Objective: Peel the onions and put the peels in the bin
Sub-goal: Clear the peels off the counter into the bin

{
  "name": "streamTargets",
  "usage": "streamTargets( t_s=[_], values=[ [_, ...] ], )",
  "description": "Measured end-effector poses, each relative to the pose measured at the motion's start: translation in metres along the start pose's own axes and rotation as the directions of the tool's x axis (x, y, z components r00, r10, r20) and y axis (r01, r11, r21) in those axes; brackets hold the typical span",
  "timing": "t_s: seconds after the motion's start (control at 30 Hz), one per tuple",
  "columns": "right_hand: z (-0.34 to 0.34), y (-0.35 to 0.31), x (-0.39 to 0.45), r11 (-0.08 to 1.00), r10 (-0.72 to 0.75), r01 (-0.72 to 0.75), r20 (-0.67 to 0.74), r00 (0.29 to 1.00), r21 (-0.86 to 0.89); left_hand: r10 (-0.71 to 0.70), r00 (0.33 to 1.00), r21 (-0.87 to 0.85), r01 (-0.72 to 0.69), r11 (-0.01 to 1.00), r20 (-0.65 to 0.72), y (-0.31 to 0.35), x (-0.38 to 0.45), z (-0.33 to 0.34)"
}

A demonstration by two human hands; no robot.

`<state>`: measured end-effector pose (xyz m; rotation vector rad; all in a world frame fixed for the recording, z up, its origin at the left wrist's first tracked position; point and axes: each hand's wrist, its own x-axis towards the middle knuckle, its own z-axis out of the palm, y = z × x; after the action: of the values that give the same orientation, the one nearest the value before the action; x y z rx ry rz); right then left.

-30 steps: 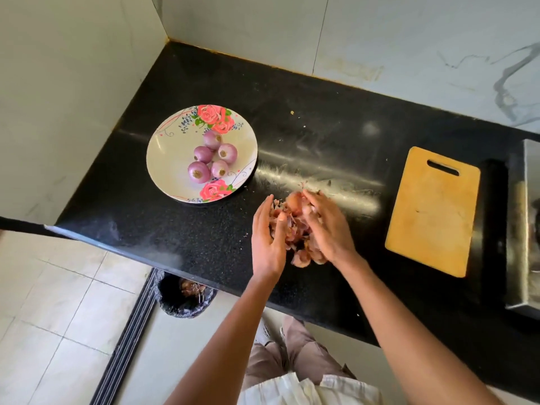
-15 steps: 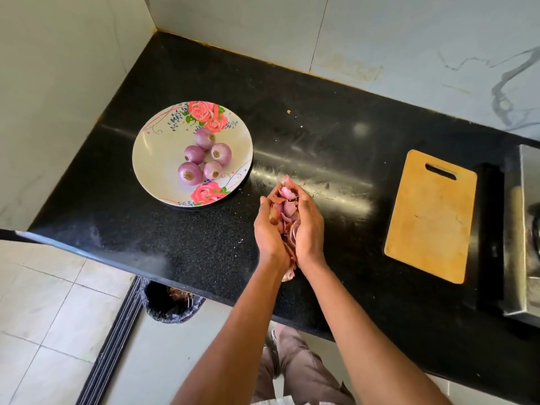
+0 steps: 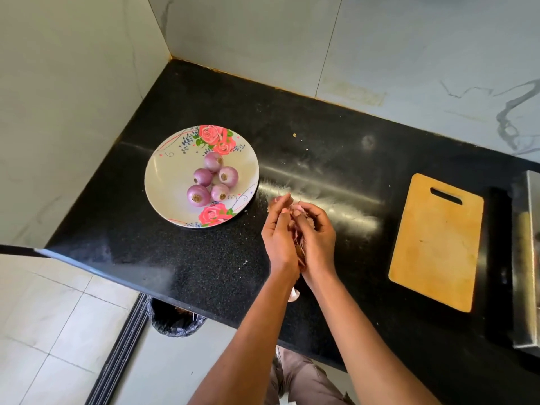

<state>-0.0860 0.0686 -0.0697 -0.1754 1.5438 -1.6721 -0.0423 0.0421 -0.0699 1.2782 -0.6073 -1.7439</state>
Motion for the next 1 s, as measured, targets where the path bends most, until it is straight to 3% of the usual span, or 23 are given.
streamTargets(
  t_s=[0.13,0.33,0.57,0.83,1.0],
  values=[
    [-0.002,0.002,0.005,0.996,0.073,-0.07,-0.061,0.995,0.049,0.022,1.0,-0.049,-0.022,0.999,0.007,0.015,-0.004,-0.003],
    [-0.002,-0.006,0.014,0.981,0.123,-0.107,-0.09,0.988,0.161,0.106,0.993,0.072,-0.103,0.992,-0.041,0.031,0.001,-0.017],
    [0.0,-0.024,0.022,0.932,0.21,-0.217,0.056,0.976,0.289,0.256,0.967,0.236,-0.247,0.94,-0.009,0.06,-0.005,-0.055],
    [0.047,-0.03,0.011,0.946,0.222,-0.262,0.204,0.953,0.192,0.334,0.939,0.241,-0.305,0.921,-0.086,0.089,-0.014,-0.118],
    [0.108,-0.023,-0.018,0.951,0.194,-0.271,0.394,0.899,0.151,0.347,0.926,0.258,-0.302,0.917,-0.151,0.103,-0.02,-0.165]
  ],
)
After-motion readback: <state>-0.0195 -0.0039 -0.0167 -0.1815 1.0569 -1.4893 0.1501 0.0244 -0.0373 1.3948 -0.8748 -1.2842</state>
